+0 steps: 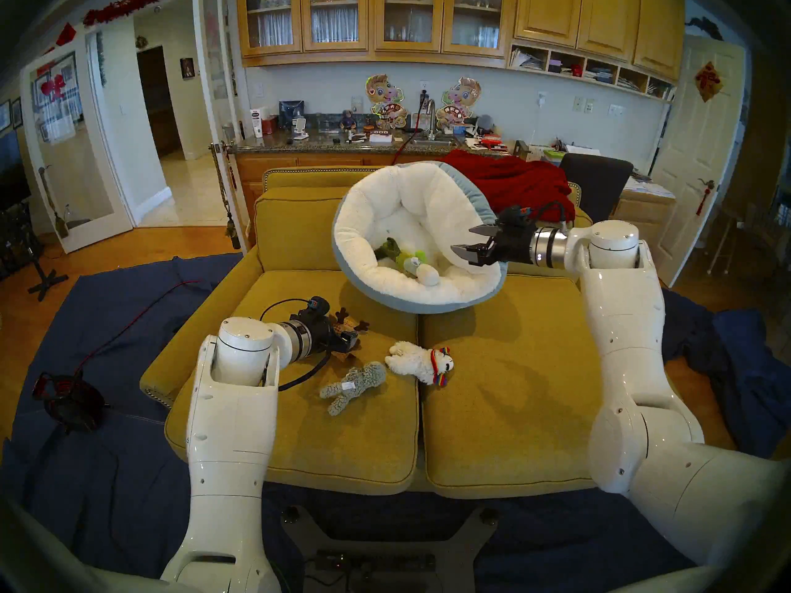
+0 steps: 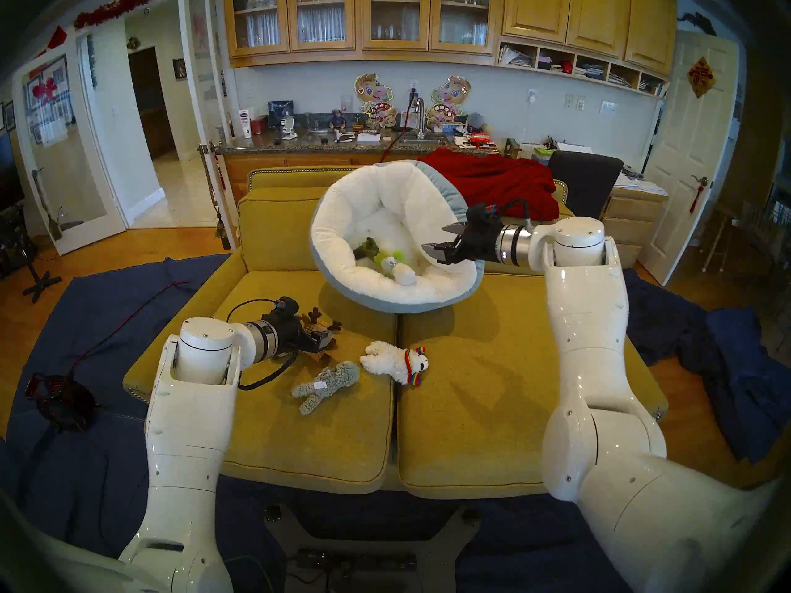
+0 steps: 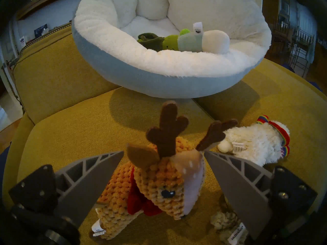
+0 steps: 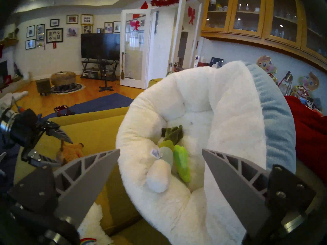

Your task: Put toys into dog bed

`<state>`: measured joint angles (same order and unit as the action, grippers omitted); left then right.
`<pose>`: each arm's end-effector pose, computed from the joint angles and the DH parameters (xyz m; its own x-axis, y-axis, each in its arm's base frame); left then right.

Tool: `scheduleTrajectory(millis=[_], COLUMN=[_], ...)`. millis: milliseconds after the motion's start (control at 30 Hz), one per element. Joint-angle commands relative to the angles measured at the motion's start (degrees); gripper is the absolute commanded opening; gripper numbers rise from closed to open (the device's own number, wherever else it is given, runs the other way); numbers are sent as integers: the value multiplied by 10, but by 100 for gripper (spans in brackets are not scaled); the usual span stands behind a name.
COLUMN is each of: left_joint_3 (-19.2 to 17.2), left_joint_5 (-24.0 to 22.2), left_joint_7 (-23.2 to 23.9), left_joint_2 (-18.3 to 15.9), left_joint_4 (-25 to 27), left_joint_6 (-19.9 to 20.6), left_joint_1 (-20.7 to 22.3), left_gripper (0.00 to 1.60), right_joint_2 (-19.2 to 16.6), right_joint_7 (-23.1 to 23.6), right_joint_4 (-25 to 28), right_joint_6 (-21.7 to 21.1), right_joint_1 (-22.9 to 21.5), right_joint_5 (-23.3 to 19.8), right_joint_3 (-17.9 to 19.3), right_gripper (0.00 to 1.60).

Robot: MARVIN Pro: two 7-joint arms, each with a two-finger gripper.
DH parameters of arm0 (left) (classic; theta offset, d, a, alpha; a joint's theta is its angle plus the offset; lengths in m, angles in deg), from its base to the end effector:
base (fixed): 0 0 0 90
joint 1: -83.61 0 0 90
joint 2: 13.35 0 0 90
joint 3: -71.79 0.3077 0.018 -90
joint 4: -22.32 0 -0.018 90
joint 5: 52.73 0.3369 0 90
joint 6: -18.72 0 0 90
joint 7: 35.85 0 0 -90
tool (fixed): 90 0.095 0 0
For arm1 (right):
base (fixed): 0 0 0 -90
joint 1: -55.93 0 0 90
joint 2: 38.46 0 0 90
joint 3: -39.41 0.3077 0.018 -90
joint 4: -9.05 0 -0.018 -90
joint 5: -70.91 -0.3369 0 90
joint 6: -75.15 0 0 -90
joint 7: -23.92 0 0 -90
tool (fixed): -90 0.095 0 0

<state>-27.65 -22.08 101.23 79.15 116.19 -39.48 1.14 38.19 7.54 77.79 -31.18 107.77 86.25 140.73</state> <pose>0.4601 0.0102 -0.3070 0.4342 -0.3156 0.8437 -0.4765 -0.8753 -0.0821 0.5681 -0.0946 -0.1592 0.0615 0.3037 0.9508 0.7912 -0.5956 0.1390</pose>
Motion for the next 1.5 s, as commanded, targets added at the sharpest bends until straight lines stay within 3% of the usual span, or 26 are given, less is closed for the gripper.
scheduleTrajectory(millis=[0, 233, 600, 1067, 1467], left_joint_3=[1, 1, 1, 1, 1], left_joint_5=[-3, -3, -3, -3, -4], left_joint_7=[-1, -1, -2, -2, -1], left_joint_2=[0, 0, 0, 0, 0], left_joint_4=[17, 18, 18, 21, 25], left_joint_6=[-4, -4, -4, -4, -4], left_joint_1=[20, 21, 21, 23, 24], left_gripper=[160, 160, 160, 160, 160], right_joint_2=[-19, -36, -38, -15, 4], right_joint_7=[52, 113, 114, 114, 9], right_joint_4=[58, 111, 189, 292, 375], right_joint_6=[-3, -14, -44, -101, -168], right_joint_1=[12, 52, 117, 222, 298], right_joint_5=[-29, -46, -61, -65, -44], right_joint_3=[18, 41, 52, 17, -2], right_gripper=[160, 160, 160, 160, 160])
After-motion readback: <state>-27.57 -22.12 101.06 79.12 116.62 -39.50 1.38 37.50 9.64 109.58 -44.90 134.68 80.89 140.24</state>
